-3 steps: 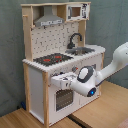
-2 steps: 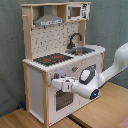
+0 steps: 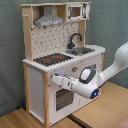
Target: Play with the kitchen
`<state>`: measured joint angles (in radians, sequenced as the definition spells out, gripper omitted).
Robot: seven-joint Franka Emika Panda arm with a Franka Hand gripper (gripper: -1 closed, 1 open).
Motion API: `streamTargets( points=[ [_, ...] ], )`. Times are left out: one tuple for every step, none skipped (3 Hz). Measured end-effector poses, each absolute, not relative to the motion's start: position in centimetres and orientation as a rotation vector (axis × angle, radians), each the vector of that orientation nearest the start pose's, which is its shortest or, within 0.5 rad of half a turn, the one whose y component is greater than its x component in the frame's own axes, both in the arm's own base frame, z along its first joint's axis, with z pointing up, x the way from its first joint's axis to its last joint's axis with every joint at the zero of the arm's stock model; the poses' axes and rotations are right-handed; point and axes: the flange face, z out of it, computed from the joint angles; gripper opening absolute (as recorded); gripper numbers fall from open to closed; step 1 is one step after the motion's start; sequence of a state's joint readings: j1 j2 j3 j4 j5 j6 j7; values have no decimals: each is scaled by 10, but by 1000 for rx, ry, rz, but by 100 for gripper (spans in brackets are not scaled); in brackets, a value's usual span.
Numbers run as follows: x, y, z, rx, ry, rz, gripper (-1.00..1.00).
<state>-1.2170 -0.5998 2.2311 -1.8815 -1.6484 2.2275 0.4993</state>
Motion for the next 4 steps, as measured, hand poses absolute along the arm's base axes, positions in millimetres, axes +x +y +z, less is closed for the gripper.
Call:
streamTargets(
  points=[
    [319, 561, 331, 954, 1328, 1080, 100],
    [316, 558, 327, 1030, 1280, 1162, 100],
    [307, 557, 326, 1092, 1226, 1241, 100],
    [294, 558, 323, 1141, 1169, 1321, 100]
  ],
)
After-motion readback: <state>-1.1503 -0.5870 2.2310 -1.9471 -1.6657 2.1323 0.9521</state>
